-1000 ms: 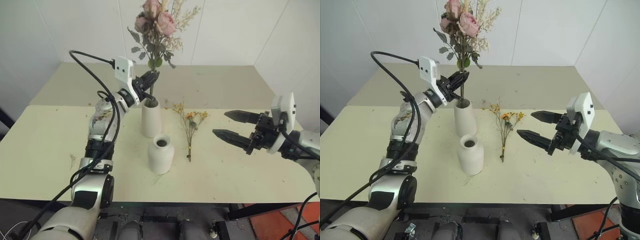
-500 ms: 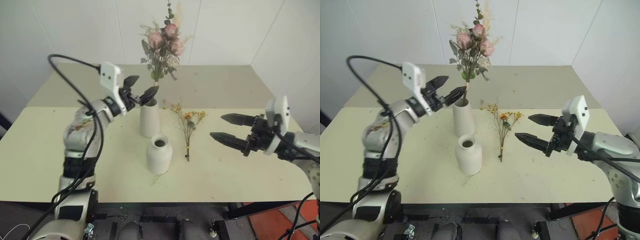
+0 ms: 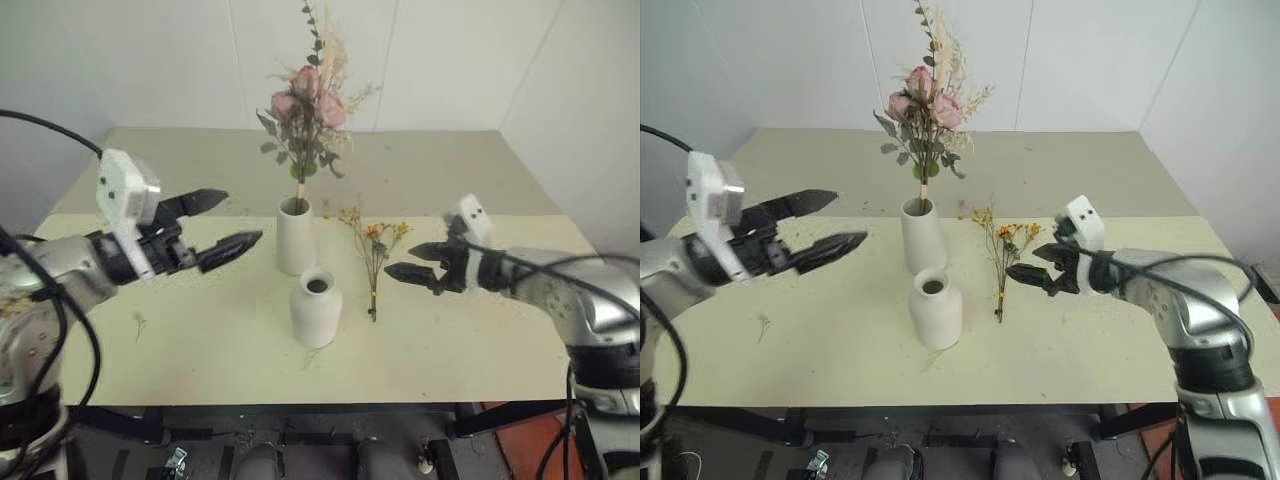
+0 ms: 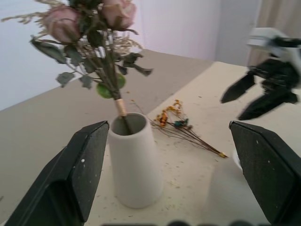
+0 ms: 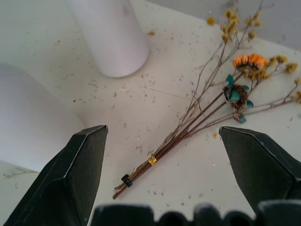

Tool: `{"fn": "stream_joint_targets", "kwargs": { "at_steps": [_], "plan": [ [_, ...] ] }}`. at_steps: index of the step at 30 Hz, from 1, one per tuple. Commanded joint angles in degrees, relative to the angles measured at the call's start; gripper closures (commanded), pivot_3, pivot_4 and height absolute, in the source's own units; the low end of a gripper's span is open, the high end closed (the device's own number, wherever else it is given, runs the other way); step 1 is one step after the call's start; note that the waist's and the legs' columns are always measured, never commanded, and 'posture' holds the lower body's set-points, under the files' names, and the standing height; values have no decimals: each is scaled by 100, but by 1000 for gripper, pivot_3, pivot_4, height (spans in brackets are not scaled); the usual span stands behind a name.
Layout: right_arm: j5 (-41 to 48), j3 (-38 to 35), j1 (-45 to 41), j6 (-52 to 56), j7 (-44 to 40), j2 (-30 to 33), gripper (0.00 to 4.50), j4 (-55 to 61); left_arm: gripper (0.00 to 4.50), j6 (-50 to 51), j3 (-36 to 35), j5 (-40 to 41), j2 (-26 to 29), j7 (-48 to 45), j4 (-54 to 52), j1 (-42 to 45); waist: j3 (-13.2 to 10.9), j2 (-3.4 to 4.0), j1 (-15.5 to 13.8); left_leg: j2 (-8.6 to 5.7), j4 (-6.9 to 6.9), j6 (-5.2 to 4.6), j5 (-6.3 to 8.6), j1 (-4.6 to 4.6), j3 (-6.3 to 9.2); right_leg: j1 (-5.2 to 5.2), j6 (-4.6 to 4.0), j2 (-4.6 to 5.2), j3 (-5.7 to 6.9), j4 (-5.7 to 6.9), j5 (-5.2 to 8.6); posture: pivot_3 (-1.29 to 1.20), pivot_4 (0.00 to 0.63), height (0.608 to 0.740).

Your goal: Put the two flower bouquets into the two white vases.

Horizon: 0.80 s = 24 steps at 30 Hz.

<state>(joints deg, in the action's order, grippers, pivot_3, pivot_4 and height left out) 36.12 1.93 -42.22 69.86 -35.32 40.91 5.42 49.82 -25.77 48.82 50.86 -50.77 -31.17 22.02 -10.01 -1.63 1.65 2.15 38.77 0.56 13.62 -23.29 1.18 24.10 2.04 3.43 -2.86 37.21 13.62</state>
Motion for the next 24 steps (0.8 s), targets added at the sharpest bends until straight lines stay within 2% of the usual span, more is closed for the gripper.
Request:
{"fn": "stream_joint_targets", "kwargs": {
  "at_steps": [1,5,11,22,24],
  "plan": [
    [-37,185,-652,1016,201,-128,0,-304,39,-358,-356,289,513,-1045,-10,-218,0,0,-14,0,-4,0,0,-1,1,1,0,0,2,-3,0,0,150,740],
    [-374,823,-1087,1108,182,-179,0,-639,39,-639,-378,303,898,-1755,217,-470,0,1,-62,1,-6,0,0,-7,-1,2,0,1,6,-13,2,0,150,740],
    [-1214,1875,-1503,556,211,-475,0,-1313,39,-982,-338,257,1220,-2581,388,-824,-2,3,-46,4,-9,0,0,-9,-4,8,0,0,6,-12,3,0,150,740],
    [-2378,2215,-1838,-263,529,-1543,0,-2631,39,-1099,-526,295,1257,-2526,313,-1079,-2,4,79,6,-15,0,0,-15,-5,17,0,0,5,-11,2,0,150,740],
    [-2580,2269,-1795,-488,566,-1654,390,-2790,0,-1090,-570,313,1267,-2494,306,-1095,-2,4,87,7,-15,0,0,-12,-6,16,-1,0,5,-10,2,0,150,740]
  ]
}}
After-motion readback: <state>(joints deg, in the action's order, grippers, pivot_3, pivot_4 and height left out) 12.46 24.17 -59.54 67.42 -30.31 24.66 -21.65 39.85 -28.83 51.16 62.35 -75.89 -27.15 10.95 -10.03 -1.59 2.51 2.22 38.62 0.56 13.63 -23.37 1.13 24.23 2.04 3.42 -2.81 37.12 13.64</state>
